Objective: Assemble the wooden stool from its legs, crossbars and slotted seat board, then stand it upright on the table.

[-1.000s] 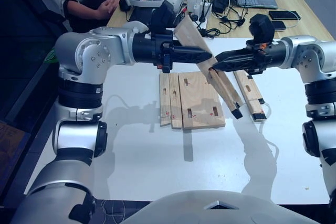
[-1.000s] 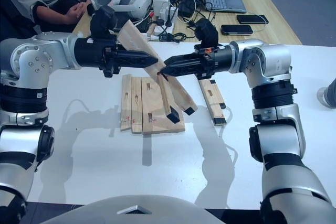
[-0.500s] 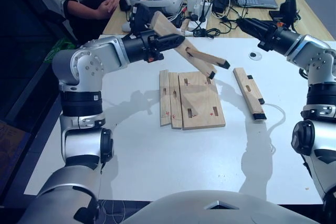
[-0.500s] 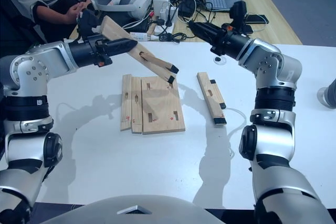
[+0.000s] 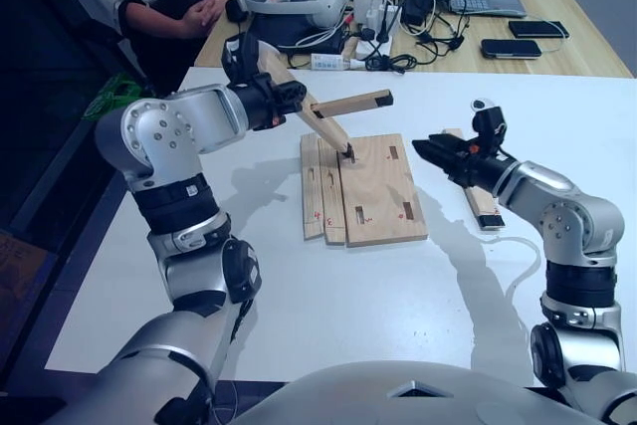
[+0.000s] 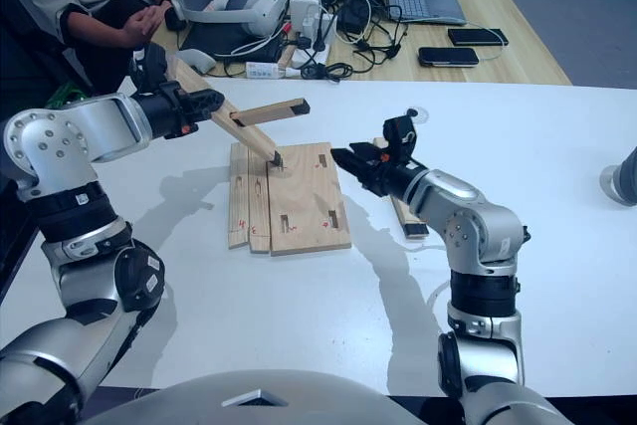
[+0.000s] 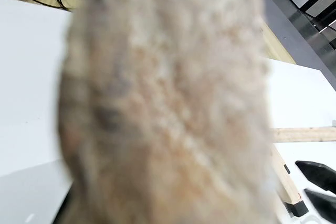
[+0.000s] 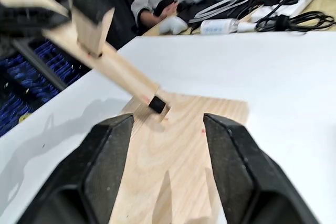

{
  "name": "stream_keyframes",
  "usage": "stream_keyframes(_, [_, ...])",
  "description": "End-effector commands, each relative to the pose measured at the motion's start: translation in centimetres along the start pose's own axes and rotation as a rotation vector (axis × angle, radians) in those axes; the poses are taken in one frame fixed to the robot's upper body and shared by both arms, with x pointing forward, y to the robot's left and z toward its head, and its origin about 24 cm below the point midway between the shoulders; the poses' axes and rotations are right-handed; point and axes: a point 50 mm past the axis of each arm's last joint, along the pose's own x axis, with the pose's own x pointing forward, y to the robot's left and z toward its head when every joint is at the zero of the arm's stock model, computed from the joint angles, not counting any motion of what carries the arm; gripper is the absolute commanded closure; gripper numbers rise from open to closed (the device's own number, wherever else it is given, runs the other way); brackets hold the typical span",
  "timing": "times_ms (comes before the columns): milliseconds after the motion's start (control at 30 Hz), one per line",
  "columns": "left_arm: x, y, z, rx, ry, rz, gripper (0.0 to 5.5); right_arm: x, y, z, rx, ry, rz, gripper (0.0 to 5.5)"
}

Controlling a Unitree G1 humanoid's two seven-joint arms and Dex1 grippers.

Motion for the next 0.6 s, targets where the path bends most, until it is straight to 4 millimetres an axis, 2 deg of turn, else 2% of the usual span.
stream_keyframes(33, [-0.4,-0.1,0.2,0.033,0.041,0.026,4.47,0.8,0.3,-0.2,-0.059,0.043,-0.065,3.0])
stream_keyframes(167, [-0.2,-0.7,-0.8,0.023,0.093,-0.009,4.47,1.5,1.1,-0.7,-0.111,0.102,-0.074,3.0])
stream_keyframes(300, [0.1,-1.1,-1.1,0.003,0.103,-0.02,4.47,1.5,1.8,-2.1,-0.174,0.25,-0.068,3.0])
stream_keyframes(467, [0.9,-0.1,-2.5,-0.08,0.146,0.045,4.47,1.5,2.3,-2.5,-0.222,0.327,-0.036,3.0])
stream_keyframes(600, [0.9,-0.4,-1.9,-0.109,0.126,0.029,4.47,1.2,2.8,-3.3,-0.329,0.388,0.004,3.0])
